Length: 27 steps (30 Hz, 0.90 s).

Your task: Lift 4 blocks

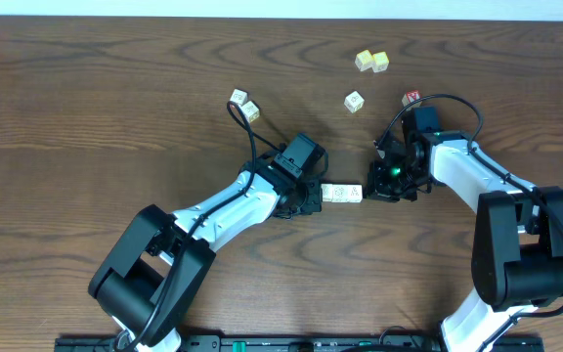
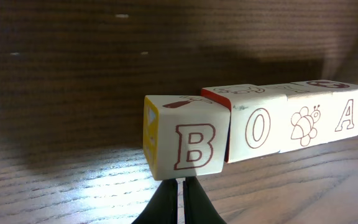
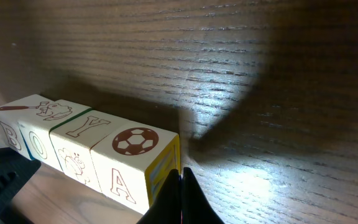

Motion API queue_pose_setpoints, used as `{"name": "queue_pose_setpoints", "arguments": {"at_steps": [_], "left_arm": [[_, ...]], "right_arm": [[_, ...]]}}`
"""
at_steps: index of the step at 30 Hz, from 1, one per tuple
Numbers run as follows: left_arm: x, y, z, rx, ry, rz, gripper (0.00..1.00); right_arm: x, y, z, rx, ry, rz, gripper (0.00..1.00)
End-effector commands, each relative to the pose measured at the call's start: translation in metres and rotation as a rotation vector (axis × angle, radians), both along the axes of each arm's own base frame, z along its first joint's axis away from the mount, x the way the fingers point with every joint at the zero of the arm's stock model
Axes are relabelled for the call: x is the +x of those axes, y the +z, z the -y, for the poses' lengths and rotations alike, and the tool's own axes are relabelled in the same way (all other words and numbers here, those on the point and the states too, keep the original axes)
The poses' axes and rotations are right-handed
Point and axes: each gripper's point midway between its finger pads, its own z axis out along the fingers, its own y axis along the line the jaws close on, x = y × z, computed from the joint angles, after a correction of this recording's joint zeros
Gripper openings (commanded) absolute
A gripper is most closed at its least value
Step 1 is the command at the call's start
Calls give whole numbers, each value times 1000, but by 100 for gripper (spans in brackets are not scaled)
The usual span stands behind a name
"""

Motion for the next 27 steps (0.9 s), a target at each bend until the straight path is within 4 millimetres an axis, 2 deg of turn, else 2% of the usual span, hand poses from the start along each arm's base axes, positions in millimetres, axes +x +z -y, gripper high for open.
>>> {"name": "queue_pose_setpoints", "arguments": {"at_steps": [1,18,27], "left_arm": [[1,-7,-5,25,15,-4,7],[4,-6,-2,13,15,10,7],[-6,1,-1,-8,-5,-28,7]], "right_arm": [[-4,-4,-1,-2,-4,-22,1],[-4,-4,-1,-2,-4,-20,1],[-4,-4,-1,-2,-4,-20,1]]}}
